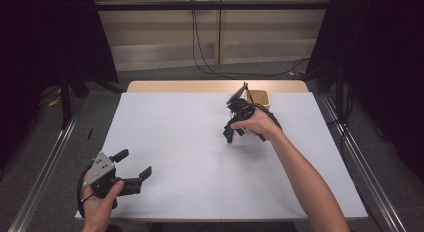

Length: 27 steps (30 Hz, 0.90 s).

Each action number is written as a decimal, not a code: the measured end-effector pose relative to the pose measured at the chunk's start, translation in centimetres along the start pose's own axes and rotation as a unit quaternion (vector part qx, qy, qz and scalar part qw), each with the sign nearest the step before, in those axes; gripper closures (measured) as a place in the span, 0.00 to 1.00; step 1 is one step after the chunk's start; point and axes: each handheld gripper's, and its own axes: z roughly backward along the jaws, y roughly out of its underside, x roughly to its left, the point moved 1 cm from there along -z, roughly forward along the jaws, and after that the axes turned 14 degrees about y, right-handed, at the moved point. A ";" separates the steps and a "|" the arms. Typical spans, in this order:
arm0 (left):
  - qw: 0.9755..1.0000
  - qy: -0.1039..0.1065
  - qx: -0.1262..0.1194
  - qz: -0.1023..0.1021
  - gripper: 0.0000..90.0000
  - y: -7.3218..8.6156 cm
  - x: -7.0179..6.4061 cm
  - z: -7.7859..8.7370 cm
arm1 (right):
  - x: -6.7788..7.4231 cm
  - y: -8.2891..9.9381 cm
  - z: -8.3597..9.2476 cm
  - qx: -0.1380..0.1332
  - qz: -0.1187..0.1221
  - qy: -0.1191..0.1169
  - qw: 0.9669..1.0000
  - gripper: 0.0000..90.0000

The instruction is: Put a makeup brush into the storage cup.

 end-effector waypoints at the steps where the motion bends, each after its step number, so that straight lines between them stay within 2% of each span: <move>1: 1.000 0.000 0.001 -0.001 0.03 0.0 0.0 0.0 | 0.0 -0.1 -0.1 0.000 0.001 0.003 1.000 0.16; 5: 1.000 0.000 0.001 -0.001 0.03 0.0 0.0 0.0 | 0.4 -0.3 -0.3 0.002 -0.011 0.011 1.000 0.18; 9: 1.000 0.002 0.001 -0.001 0.03 0.0 0.0 0.0 | 0.8 -0.7 -0.5 0.006 -0.024 0.028 0.999 0.25; 15: 1.000 0.002 0.001 -0.001 0.03 0.0 0.0 0.0 | 1.4 -1.2 -1.0 0.010 -0.044 0.040 0.998 0.36; 19: 1.000 0.002 -0.001 -0.002 0.03 0.0 0.0 0.1 | 1.1 -1.4 -1.2 0.010 -0.066 0.052 0.996 0.47; 21: 1.000 0.002 0.000 -0.002 0.03 0.0 0.0 0.1 | 1.1 -1.5 -1.5 0.014 -0.073 0.055 0.996 0.49; 27: 1.000 0.003 0.001 -0.003 0.03 0.0 -0.1 0.1 | 1.1 -1.7 -1.8 0.015 -0.083 0.065 0.994 0.56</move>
